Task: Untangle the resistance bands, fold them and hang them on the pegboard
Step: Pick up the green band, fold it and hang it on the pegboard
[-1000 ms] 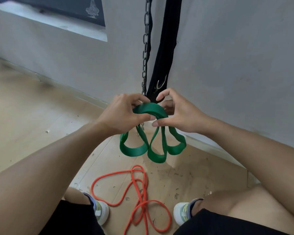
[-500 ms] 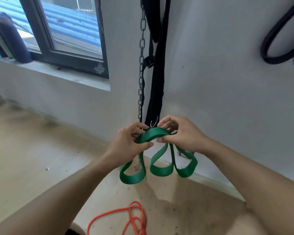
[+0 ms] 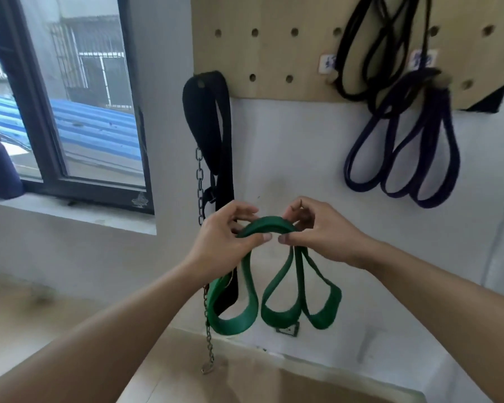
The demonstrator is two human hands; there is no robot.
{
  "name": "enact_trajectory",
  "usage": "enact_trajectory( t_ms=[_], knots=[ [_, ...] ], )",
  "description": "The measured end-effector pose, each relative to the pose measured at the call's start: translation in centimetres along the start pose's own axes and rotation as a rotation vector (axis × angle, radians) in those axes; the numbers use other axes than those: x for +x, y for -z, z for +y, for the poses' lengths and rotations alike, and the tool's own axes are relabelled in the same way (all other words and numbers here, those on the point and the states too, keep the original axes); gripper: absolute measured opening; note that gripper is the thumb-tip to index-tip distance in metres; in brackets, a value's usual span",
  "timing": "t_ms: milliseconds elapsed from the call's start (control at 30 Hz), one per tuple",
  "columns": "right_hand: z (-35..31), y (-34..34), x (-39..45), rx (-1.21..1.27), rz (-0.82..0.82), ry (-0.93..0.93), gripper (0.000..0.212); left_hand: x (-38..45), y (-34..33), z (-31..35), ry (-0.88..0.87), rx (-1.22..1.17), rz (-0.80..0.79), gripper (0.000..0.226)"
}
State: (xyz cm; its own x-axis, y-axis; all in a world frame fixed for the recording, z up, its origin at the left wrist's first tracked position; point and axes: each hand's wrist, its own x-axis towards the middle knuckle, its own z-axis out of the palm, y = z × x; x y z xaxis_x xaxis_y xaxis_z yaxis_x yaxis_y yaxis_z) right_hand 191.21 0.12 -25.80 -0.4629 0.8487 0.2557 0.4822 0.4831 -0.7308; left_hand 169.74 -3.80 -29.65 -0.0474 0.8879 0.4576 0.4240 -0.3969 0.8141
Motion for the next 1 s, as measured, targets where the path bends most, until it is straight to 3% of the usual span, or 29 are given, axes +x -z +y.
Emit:
enact_trajectory(
  t_ms=[100,233,333,467,567,633,833,1000],
  knots=[
    [-1.8,2.4,0.2,0.026,0.140,0.051,0.028,2.2,0.0,2.7,-0.090,0.067,0.067,0.043],
    [-3.8,5.2,1.1,0.039,0.275,0.104,0.024,4.9,-0.1,5.9,-0.194,0.258,0.177,0.059],
    [-4.9,6.7,2.0,0.039,0.358,0.100,0.023,6.2,-0.1,8.0,-0.269,0.374,0.186,0.053],
    [-6.4,8.8,2.5,0.010,0.323,0.059,0.027,7.6,0.0,10.6,-0.319,0.424,0.220,0.025],
    [-7.2,9.5,2.7,-0.131,0.294,0.044,0.036,9.0,0.1,12.6,-0.350,0.453,0.234,0.027],
    [-7.4,9.5,3.0,-0.160,0.358,0.059,0.040,9.9,0.0,13.9,-0.380,0.487,0.239,0.028],
    [-9.0,11.4,4.5,-0.005,0.568,0.136,0.026,12.1,0.6,16.6,-0.440,0.538,0.263,0.026],
    [-10.0,12.4,6.3,0.165,0.637,0.173,0.026,13.7,1.2,16.7,-0.367,0.401,0.238,0.026]
  ],
)
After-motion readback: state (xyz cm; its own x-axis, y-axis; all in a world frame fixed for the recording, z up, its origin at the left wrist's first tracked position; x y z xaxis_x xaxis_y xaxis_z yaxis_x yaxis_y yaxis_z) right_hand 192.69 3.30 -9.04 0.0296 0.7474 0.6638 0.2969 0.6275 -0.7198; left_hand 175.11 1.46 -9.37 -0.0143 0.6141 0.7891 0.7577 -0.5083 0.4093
